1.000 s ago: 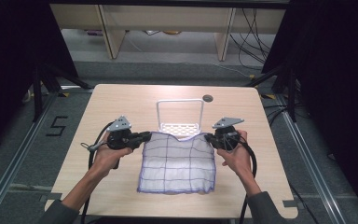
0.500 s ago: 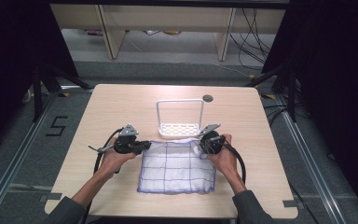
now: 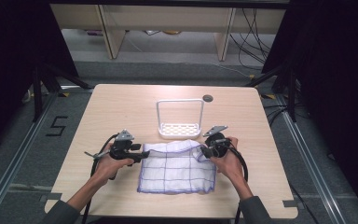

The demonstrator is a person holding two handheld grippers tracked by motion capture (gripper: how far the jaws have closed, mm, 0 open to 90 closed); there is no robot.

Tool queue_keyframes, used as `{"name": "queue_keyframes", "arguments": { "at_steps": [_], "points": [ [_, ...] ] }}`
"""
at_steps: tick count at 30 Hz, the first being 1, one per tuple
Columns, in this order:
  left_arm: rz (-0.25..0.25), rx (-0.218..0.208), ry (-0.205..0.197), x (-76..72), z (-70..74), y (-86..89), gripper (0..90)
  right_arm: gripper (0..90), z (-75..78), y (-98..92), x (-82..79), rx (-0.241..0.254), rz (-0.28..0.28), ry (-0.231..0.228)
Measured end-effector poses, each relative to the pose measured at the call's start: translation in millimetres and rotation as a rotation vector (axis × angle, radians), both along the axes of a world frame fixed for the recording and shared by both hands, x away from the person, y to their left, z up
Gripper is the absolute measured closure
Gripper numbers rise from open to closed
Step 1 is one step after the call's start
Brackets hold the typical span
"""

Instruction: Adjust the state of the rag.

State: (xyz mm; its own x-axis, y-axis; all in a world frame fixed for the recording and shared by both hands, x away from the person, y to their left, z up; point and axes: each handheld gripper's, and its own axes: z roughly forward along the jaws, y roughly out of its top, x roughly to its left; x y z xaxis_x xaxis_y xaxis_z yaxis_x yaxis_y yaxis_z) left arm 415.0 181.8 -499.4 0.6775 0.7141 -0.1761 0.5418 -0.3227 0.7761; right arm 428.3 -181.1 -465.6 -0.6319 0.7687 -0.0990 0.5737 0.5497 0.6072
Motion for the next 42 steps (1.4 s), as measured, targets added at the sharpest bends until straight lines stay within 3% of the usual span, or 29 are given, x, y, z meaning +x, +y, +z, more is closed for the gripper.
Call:
{"name": "queue_keyframes", "arguments": {
  "at_steps": [1,2,5,6,7,10,13,16,18,20,22,23,24,25,27,29,30,31,32,33,34,36,39,41,42],
  "points": [
    [-0.005,0.012,0.001,-4.3,2.2,3.7,40.4,53.6,9.2,-8.9,-11.0,0.038,-0.019,-0.007],
    [-0.006,0.008,-0.003,-10.6,4.3,7.4,40.4,53.6,9.2,-8.9,-11.0,0.038,-0.019,-0.007],
    [-0.018,-0.027,0.016,-32.1,9.8,16.4,39.5,49.9,18.4,-19.8,-36.7,0.098,-0.032,-0.009],
    [-0.022,-0.049,0.02,-40.6,10.8,16.7,39.8,49.5,18.4,-21.9,-42.7,0.098,-0.024,-0.016],
    [-0.04,-0.056,0.019,-50.5,11.0,16.9,40.5,49.5,18.9,-22.9,-52.6,0.122,-0.028,0.006],
    [-0.066,-0.069,0.028,-71.7,9.1,12.2,42.2,49.6,14.6,-27.2,-81.2,0.155,0.0,0.01],
    [-0.098,-0.049,0.032,-84.4,5.8,6.3,43.0,49.6,10.4,-29.7,-99.6,0.166,0.017,0.036],
    [-0.12,-0.001,0.027,-92.3,4.5,0.1,42.6,49.5,4.0,-29.5,-112.6,0.192,0.015,0.048],
    [-0.121,-0.001,0.037,-96.5,3.2,-3.8,42.9,49.1,-1.3,-25.9,-119.3,0.196,0.021,0.066],
    [-0.133,0.032,0.04,-99.4,-1.5,-8.2,42.5,49.1,-6.7,-23.9,-123.1,0.169,0.039,0.067],
    [-0.145,0.091,0.04,-98.9,-5.1,-9.1,41.6,49.2,-11.4,-21.4,-125.3,0.158,0.042,0.063],
    [-0.131,0.07,0.051,-98.9,-8.1,-11.6,41.4,49.2,-14.5,-21.1,-124.7,0.141,0.061,0.045],
    [-0.14,0.097,0.057,-97.3,-10.8,-12.9,41.9,49.8,-17.4,-19.2,-126.6,0.13,0.041,0.078],
    [-0.14,0.097,0.057,-97.3,-10.8,-12.9,43.4,49.8,-17.4,-19.2,-126.6,0.13,0.041,0.078],
    [-0.155,0.132,0.036,-97.0,-12.4,-15.3,45.7,51.2,-20.0,-18.3,-127.3,0.111,0.05,0.088],
    [-0.168,0.151,0.009,-96.0,-12.8,-16.8,53.8,54.5,-22.2,-16.8,-126.5,0.091,0.06,0.081],
    [-0.168,0.154,0.003,-95.3,-13.7,-17.3,57.5,56.6,-25.0,-16.8,-124.8,0.075,0.069,0.074],
    [-0.173,0.16,-0.009,-94.3,-14.7,-17.2,66.4,65.4,-30.3,-16.8,-122.5,0.078,0.071,0.082],
    [-0.171,0.152,-0.008,-94.3,-15.1,-17.7,66.4,65.4,-30.3,-16.8,-122.5,0.078,0.071,0.082],
    [-0.19,0.151,-0.009,-94.9,-14.8,-18.0,74.5,69.9,-31.8,-17.2,-121.7,0.077,0.079,0.081],
    [-0.192,0.157,-0.021,-95.7,-14.8,-18.9,74.5,75.2,-31.2,-18.3,-121.0,0.067,0.097,0.095],
    [-0.207,0.163,-0.038,-98.2,-14.1,-20.7,85.4,88.5,-28.2,-18.8,-124.8,0.072,0.114,0.065],
    [-0.226,0.161,-0.04,-100.5,-11.9,-18.9,86.6,89.8,-22.8,-21.8,-127.7,0.065,0.132,0.05],
    [-0.23,0.11,-0.045,-105.5,-9.8,-17.3,86.9,90.0,-16.8,-24.8,-133.2,0.073,0.129,0.031],
    [-0.234,0.11,-0.04,-107.9,-7.8,-15.0,86.9,90.0,-14.2,-26.3,-137.3,0.083,0.123,0.02]
  ]
}}
